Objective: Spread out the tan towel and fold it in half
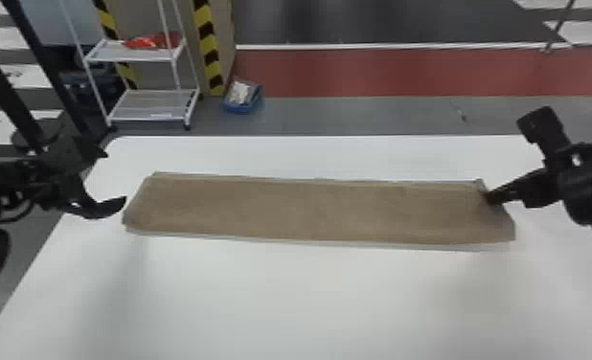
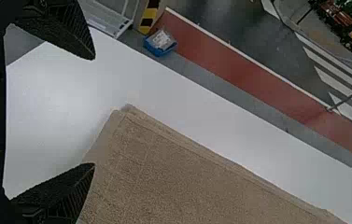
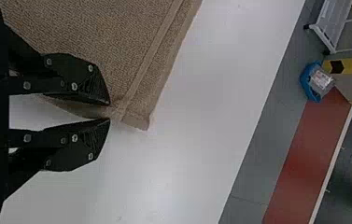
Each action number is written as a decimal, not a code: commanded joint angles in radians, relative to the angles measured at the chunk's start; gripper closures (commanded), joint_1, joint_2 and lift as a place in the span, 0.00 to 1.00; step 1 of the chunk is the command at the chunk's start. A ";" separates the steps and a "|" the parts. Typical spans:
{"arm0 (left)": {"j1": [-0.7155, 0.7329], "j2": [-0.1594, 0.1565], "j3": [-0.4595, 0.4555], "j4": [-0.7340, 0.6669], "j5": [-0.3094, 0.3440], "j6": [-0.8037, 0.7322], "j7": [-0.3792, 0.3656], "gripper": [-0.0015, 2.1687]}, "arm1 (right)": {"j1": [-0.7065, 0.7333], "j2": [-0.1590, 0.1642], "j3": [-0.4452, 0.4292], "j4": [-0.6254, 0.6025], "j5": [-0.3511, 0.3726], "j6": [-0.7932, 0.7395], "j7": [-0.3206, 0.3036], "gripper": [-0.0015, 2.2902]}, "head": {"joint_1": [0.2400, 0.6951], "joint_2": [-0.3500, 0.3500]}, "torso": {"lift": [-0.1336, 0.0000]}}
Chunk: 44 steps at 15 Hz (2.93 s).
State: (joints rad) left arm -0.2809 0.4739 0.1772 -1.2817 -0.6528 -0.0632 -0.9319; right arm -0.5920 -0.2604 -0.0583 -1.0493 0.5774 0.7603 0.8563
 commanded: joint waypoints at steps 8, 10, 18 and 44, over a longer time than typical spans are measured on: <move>0.095 -0.026 0.019 -0.220 0.134 0.026 -0.048 0.03 | 0.024 0.015 -0.038 -0.086 -0.036 0.000 -0.002 0.47 | 1.00 0.52 | 0.07; 0.095 -0.035 0.002 -0.225 0.133 0.026 -0.048 0.03 | 0.034 0.013 -0.025 -0.090 -0.034 0.006 0.003 0.47 | 1.00 0.50 | 0.07; 0.095 -0.034 -0.007 -0.219 0.121 0.023 -0.048 0.03 | 0.026 0.012 0.031 -0.072 -0.008 -0.006 0.003 0.41 | 1.00 0.49 | 0.07; -0.193 -0.170 -0.216 0.064 0.226 0.139 -0.044 0.15 | 0.175 0.006 -0.178 -0.026 -0.054 -0.697 -0.028 0.62 | 0.93 0.35 | 0.07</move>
State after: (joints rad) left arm -0.4015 0.3127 -0.0162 -1.3257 -0.4222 0.0639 -0.9766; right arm -0.4304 -0.2557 -0.2350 -1.0865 0.5216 0.0895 0.8311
